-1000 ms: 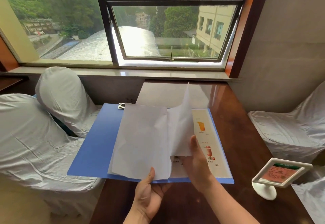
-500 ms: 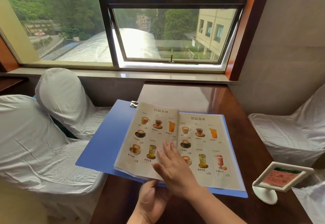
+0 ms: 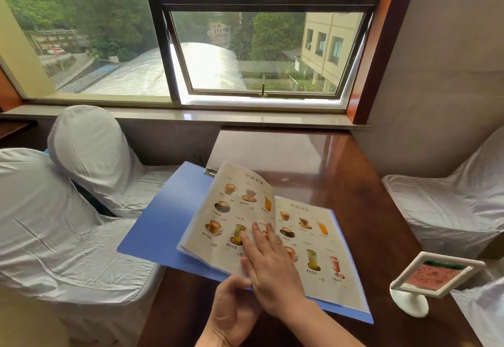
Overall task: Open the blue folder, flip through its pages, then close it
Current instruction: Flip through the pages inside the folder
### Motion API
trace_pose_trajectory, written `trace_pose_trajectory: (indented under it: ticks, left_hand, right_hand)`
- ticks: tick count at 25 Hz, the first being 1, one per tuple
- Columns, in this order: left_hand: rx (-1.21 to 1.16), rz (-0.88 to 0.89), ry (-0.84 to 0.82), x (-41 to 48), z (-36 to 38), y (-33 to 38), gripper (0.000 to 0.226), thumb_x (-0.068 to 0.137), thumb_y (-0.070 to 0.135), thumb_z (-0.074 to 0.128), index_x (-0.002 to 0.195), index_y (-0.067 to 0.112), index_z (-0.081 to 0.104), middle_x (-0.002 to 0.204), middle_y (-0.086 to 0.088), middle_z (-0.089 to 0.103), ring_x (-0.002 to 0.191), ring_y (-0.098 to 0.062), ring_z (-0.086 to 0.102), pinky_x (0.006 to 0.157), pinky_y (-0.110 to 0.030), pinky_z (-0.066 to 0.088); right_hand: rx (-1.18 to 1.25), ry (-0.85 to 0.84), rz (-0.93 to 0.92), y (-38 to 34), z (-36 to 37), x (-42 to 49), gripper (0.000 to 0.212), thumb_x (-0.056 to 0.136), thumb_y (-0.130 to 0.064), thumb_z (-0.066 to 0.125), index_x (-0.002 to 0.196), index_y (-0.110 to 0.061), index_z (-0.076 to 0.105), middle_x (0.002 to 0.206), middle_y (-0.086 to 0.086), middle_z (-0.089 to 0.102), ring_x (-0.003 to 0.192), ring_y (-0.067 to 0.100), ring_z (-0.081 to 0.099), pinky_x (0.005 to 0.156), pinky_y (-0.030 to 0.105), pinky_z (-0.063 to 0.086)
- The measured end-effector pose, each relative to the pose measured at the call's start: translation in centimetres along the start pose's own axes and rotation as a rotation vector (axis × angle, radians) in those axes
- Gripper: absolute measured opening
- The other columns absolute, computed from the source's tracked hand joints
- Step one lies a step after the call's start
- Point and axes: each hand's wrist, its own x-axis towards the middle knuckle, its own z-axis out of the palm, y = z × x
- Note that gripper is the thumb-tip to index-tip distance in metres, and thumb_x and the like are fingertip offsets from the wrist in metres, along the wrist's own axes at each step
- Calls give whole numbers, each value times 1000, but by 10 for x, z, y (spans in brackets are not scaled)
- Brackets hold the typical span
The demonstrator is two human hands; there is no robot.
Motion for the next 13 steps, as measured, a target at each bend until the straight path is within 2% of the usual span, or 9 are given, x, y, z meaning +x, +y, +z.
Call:
trace_pose_trajectory:
  ticks: [2,4,6,8,10,13]
  left_hand:
    - [-32,-17,24,3,2,0,52,89,15,63,140,18,50,146,-12,51,134,-36,46,104,-53,42]
    - [-36,-35,71,6,1,-2,50,95,35,56,142,20,46,150,-13,46,137,-39,41,112,-55,33]
    - [-41,-24,126,9,-3,-1,49,96,38,49,142,22,46,149,-13,47,135,-39,43,113,-56,32]
    - [-3,-10,170,11,-6,4,51,97,37,45,145,20,42,150,-15,45,136,-40,42,113,-58,31]
    - [21,29,163,11,-8,12,51,99,35,43,145,15,41,149,-20,44,135,-41,43,108,-60,36]
    - [6,76,111,5,-8,26,46,95,32,49,137,14,53,143,-22,51,130,-44,48,96,-62,47]
  right_hand:
    - [-25,22,-29,-2,0,0,65,96,-57,5,157,-35,11,167,-9,-7,150,18,-26,116,35,-20]
    - [-31,36,-50,-4,0,-2,67,96,-58,4,157,-33,14,166,-9,-6,149,18,-26,118,39,-21]
    - [36,37,-60,-3,0,-2,65,97,-57,11,157,-34,15,165,-12,-8,150,13,-25,122,41,-15]
    - [197,57,-29,3,-5,-2,65,97,-58,26,156,-33,18,164,-15,-7,151,6,-18,125,37,-8]
    - [297,136,64,20,-12,-2,68,96,-54,43,156,-27,24,166,-10,0,153,11,-9,124,34,-5]
    - [234,208,411,65,-25,-6,76,92,-50,59,153,-17,29,166,7,13,153,27,4,124,42,7]
